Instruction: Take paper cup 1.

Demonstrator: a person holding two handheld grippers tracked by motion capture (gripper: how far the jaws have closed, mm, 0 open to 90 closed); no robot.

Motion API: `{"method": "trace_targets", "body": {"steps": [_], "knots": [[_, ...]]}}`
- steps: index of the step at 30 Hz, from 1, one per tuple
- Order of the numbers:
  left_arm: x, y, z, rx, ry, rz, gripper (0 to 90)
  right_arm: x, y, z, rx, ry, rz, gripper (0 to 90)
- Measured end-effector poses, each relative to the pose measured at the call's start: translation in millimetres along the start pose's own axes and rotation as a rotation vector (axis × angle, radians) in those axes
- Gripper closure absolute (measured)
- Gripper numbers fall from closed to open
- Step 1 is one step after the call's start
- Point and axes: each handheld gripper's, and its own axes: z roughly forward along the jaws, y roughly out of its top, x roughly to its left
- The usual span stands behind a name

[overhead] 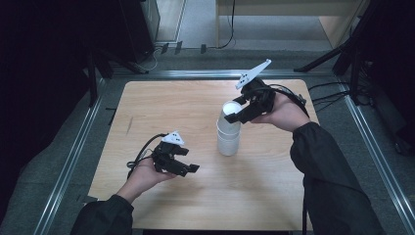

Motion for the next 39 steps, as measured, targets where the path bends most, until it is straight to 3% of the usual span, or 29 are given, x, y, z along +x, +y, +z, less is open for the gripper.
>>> {"method": "trace_targets", "body": {"steps": [28, 35, 39], "knots": [[-0.4, -0.5, 0.5, 0.0, 0.001, -0.001, 22.0, 8.2, 19.9, -26.1, -0.02, -0.005, -0.006, 34.9], [0.6, -0.6, -0.2, -0.003, 0.002, 0.002, 22.0, 17.5, 25.2, -41.3, -0.034, 0.008, -0.018, 35.1], [0.7, -0.4, -1.1, -0.003, 0.004, 0.007, 21.9, 31.5, 29.7, -55.8, -0.057, 0.028, -0.043, 35.1]]}}
